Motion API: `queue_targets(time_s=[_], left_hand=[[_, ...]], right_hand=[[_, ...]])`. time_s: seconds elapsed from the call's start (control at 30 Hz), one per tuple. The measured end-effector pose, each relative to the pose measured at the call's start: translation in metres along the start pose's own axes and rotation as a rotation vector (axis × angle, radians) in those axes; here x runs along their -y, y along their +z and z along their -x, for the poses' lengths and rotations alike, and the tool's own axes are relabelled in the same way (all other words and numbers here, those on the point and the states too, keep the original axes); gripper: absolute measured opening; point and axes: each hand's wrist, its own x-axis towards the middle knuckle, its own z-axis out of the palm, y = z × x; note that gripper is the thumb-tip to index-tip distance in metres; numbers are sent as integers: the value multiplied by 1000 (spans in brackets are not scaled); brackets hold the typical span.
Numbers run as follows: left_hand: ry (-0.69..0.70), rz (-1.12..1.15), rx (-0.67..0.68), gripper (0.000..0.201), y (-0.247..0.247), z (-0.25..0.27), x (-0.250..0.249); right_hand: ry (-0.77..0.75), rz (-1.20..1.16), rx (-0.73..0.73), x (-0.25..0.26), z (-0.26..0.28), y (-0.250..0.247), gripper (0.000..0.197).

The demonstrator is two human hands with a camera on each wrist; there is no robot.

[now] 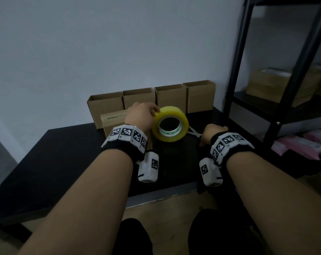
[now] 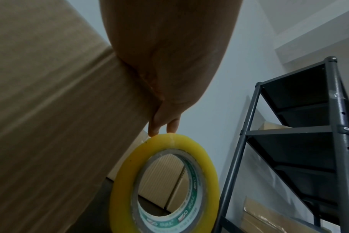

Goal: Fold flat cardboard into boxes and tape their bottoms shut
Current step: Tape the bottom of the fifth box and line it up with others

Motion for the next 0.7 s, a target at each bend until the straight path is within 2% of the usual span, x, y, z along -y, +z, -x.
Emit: queue_targets(time_s=[0.1,0.23,0.37,0.53,0.6,0.67,0.7], left_hand=[[11,-4,3,37,-1,1,-1],[6,0,18,38,-2,1,-2],[-10,17,24,39,-4,2,-4],[-1,84,26,33,-4,4,-4],[-3,180,-4,31,-8,3,-5],[-17,272,-54,33,-15,4,-5],[-27,295,-81,36,-17,4,-4]], right_hand=[[-128,-65,-142,-4,22,-2,44],[-134,-112,-184,-8,35,-6,39],[-109,-178,-101,-2,43,-12,36],[-121,-550,-146,1,47,-29,37],[-156,-736,-141,4,50,-38,29],[-215,-905,-84,10,57,-44,19],[-247,-961,-42,14,60,-45,23]])
